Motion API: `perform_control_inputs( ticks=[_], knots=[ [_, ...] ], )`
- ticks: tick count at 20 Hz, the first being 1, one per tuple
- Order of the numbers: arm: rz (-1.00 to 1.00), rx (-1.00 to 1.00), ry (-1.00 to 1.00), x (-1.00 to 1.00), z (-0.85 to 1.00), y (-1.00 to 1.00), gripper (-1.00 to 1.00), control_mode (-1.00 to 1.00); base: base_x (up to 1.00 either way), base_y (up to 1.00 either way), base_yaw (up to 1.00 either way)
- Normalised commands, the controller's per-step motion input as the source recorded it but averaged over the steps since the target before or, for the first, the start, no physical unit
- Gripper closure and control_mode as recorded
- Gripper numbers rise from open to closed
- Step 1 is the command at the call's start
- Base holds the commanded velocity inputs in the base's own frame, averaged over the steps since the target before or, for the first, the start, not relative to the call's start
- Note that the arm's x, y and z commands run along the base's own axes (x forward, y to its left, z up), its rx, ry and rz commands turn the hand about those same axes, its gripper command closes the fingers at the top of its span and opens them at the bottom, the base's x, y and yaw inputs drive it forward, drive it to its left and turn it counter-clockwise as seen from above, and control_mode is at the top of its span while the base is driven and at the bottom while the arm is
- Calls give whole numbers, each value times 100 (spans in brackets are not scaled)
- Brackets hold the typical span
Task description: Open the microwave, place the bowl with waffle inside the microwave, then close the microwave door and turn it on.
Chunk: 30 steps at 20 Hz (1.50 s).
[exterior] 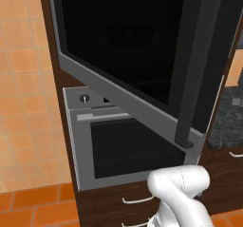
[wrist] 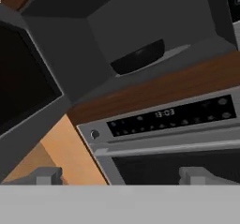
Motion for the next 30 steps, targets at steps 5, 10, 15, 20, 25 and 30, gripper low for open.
perform_control_inputs(
  ticks=[5, 10, 15, 20, 25, 30],
  knots=[
    [-1, -17, -20, -100, 0, 85, -100, -100, 0, 0, 0],
    [-15, -21, -21, -100, 0, 100, -100, -100, 0, 0, 0],
    [-22, -19, -17, -100, 1, 100, -100, -100, 0, 0, 0],
    [-44, -1, -17, -3, 1, 100, -100, -100, 0, 0, 0],
    [-50, 0, -18, 99, 0, 100, -100, -100, 0, 0, 0],
    [-42, 0, -17, 100, 4, 67, -100, -100, 0, 0, 0]
  ],
)
